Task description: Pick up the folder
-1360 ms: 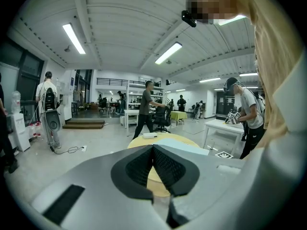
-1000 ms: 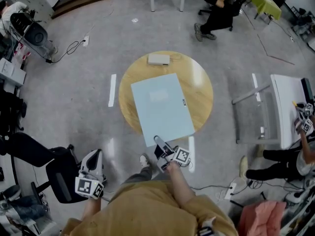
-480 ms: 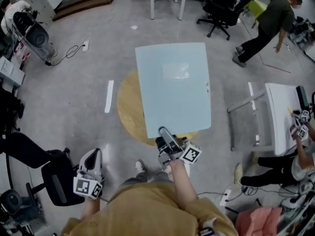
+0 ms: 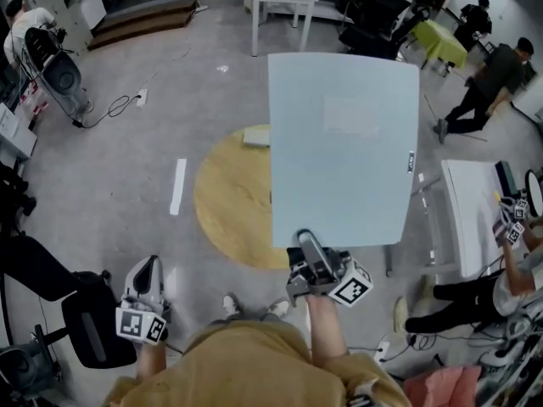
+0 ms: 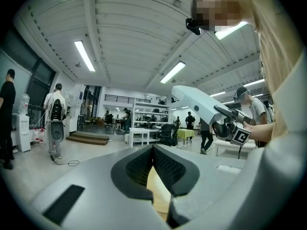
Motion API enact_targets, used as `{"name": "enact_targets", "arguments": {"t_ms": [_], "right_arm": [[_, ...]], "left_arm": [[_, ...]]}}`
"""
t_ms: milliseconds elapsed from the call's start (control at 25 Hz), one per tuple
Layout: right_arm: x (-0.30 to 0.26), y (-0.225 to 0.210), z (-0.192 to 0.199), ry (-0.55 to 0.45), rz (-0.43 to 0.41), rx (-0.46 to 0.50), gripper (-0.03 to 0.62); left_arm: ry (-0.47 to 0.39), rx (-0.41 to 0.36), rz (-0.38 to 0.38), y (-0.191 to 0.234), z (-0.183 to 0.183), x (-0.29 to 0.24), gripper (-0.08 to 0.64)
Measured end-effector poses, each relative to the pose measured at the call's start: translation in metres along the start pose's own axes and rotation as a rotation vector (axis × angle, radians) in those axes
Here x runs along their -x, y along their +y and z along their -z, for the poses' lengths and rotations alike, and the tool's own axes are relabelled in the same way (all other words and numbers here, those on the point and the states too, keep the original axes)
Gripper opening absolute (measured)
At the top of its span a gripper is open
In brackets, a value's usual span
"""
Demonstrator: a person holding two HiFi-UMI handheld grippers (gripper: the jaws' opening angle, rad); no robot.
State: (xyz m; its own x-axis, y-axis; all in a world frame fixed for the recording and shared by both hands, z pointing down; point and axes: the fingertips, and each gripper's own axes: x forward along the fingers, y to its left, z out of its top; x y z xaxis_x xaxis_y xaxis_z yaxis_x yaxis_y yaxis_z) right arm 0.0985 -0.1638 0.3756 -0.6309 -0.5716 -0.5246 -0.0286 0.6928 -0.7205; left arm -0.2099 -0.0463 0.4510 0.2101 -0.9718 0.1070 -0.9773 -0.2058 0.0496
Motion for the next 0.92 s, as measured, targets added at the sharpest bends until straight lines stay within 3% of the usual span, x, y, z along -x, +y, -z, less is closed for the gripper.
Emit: {"name": "enact_targets", "arguments": {"t_ms": [240,480,920], "right_arm": [[0.008,0.031,-0.037,-0.062,-0.036,0.034,0.273],[0.006,0.058,-0.068,-0.037,-0.003,0.145,0.272],[0.005,0.107,-0.063,0.019,-0.043,0.21,0.272]], "left_arm": [[-0.052,-0.009,-0.001,-0.005,-0.013,-0.004,0.003],[-0.084,-0.007,-0.005,-0.01,-0.028,-0.019,0.003],[-0.121,-0.012,0.019,-0.02,-0.036,-0.019,0.003]]}}
